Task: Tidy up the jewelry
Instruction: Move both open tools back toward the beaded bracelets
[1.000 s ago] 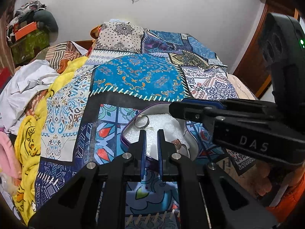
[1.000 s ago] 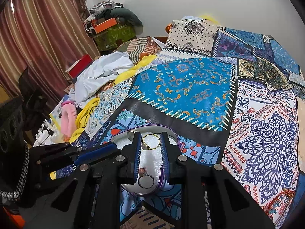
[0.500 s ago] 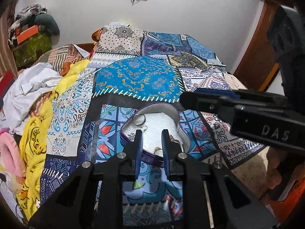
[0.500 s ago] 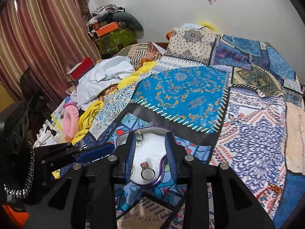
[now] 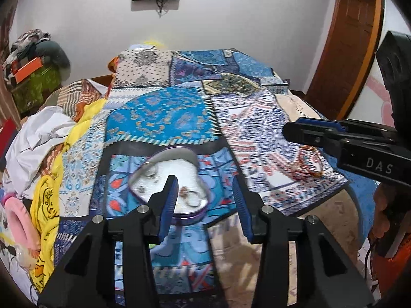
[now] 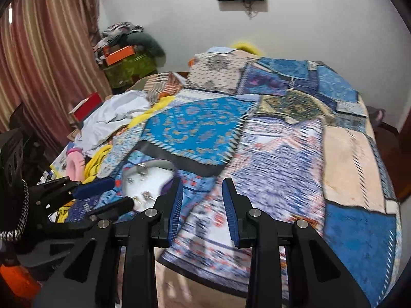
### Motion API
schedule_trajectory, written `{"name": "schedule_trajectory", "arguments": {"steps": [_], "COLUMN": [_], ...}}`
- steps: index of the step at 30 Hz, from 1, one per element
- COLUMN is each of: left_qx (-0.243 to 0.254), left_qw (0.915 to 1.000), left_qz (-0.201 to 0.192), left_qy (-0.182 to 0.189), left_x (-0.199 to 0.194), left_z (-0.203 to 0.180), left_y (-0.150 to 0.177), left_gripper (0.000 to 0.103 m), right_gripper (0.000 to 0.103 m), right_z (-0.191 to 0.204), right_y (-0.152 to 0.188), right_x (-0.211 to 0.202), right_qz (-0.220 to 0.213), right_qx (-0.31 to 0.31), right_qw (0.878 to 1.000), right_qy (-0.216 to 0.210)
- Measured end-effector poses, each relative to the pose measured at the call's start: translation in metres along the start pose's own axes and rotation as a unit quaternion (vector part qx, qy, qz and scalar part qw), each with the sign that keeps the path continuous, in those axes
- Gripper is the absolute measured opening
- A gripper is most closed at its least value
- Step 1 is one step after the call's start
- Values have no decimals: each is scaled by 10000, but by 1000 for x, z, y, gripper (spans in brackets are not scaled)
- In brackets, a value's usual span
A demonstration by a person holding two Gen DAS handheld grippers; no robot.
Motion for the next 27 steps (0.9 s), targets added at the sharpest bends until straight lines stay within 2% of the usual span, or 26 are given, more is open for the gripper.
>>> {"name": "schedule_trajectory", "arguments": {"steps": [8,12,22,27], "left_qx": [221,346,441,431], "left_qw": [9992,9980,9940,9930], "left_qz": [64,122,657,732], "left_qy": [342,521,749,817], "left_x": [13,21,62,74], "left_z": [-44,-66,-90,-95], "left_y": [-14,-17,-1,-6], "left_gripper": [43,47,47,35], "right_gripper": [29,29,29,29], "right_z": [-59,-85,-103,-107], "right_y": [19,30,60,69], "right_x": [-29,-40,-39,-34], "right_qz": [-84,-87,179,279], "right_qx": [495,754,914,952], "right_qw": [9975,9951,9930,9927], "right_qy": [487,626,727,680]}}
Point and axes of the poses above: each gripper's, at about its wrist camera, not at the fingertips, and x roughly the way its jaws point, z to its left, y to its underside, the point moved 4 cm from there along x, roughly the way its jaws point, and after that the axes turned 1 degree about z, right-handed, at the moved point
